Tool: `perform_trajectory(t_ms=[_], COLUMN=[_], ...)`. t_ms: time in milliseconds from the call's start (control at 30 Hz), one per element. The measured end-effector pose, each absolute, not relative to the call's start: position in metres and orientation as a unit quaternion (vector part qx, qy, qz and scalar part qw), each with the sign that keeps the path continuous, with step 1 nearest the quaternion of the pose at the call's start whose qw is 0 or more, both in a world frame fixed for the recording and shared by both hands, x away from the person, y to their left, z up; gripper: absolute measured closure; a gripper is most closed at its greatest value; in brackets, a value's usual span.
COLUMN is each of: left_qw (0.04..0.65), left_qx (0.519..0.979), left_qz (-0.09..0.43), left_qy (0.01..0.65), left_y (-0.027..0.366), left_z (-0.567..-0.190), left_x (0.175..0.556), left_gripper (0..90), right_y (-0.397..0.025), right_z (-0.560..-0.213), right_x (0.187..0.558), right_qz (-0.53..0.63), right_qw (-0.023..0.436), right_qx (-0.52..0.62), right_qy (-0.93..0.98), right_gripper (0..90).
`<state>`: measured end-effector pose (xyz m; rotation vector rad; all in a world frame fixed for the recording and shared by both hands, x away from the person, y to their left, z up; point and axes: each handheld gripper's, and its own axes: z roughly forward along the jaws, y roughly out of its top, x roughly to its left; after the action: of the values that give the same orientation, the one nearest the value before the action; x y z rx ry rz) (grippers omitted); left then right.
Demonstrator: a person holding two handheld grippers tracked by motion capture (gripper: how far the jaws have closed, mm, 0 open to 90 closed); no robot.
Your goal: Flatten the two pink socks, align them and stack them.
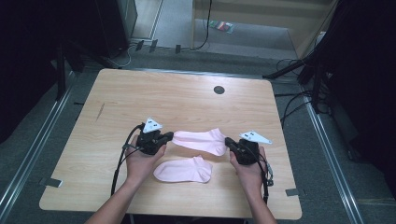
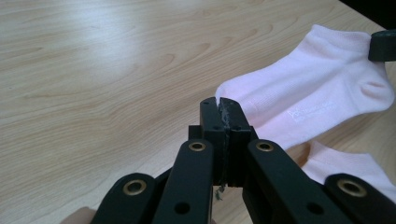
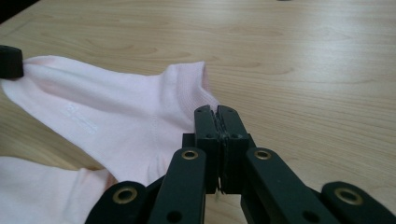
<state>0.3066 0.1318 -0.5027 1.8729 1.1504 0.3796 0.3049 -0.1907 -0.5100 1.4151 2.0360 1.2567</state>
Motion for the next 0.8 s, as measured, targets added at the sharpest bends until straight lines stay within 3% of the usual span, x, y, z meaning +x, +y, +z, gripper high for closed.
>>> perform_trajectory(t_ms=[800], left_qw=[0.482], left_qx=[0.730], left_qz=[0.143], left_qy=[0.462], left_y=[0.172], left_z=[-0.499], left_x=[0.236], left_gripper=[90.0], right_y=[-0.168], right_z=[-0.493], right_x=[0.256], right_qz=[0.464], right_qw=[0.150], right_qx=[0.469], right_qy=[0.737], right_gripper=[89.2])
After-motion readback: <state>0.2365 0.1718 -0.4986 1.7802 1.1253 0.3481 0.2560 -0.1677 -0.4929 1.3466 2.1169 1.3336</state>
